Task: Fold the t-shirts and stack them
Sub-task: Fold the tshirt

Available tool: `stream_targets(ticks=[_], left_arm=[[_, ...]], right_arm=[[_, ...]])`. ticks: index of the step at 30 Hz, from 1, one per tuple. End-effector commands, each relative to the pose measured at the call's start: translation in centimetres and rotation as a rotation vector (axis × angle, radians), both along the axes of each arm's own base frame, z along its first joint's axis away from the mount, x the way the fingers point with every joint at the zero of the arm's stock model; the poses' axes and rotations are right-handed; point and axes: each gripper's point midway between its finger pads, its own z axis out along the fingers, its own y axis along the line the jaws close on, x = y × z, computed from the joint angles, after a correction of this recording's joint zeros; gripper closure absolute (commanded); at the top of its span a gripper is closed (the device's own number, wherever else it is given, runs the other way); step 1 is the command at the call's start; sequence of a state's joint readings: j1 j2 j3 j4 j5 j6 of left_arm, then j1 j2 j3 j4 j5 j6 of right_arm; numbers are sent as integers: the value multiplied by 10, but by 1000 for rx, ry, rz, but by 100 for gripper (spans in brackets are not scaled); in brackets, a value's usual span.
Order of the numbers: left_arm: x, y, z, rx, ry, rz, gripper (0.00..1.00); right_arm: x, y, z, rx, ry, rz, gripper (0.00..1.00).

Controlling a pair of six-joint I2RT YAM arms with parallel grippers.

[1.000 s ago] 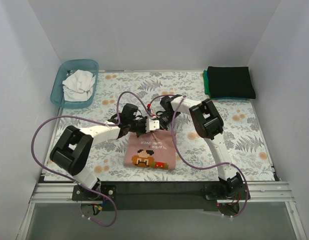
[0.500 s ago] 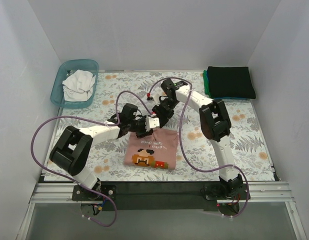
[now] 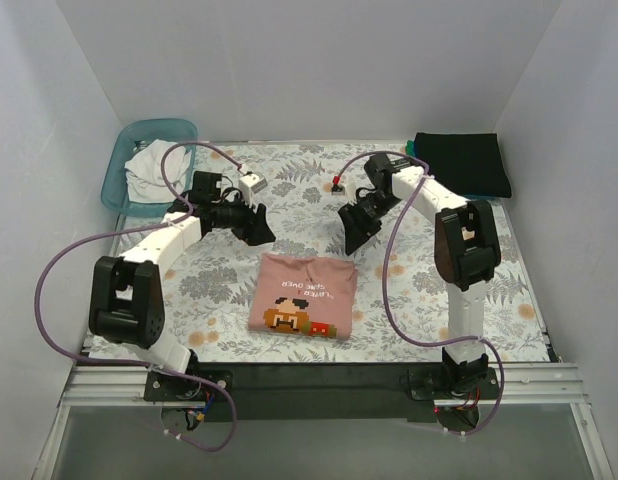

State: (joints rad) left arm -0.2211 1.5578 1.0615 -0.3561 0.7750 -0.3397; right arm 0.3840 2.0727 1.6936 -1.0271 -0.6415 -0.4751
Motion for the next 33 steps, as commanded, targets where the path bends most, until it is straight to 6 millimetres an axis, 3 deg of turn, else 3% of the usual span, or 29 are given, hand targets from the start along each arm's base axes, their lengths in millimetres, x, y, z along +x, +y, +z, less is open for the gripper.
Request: stream_targets(ticks=[1,5,10,14,24,29,33], left_arm=[[-20,6,-21,-31,263,52,45],[-21,12,-39,-36,359,82,43],[-15,22,-56,-13,378,131,40],[-12,27,-78,18,423,164,41],[-13,22,-85,-6,465,162,43],[-12,20,-82,-23,462,160,54],[-13,18,-81,-34,466,153,74]], right_arm=[[-26,9,-6,50,102,34,41],[-25,10,-20,41,127,33,39],[-27,14,-23,63,152,30,39],[-30,12,-28,56,165,31,45],[-49,7,-24,65,203,36,49],[-48,7,-19,66,188,31,66],[-42,8,-10,64,161,23,89]])
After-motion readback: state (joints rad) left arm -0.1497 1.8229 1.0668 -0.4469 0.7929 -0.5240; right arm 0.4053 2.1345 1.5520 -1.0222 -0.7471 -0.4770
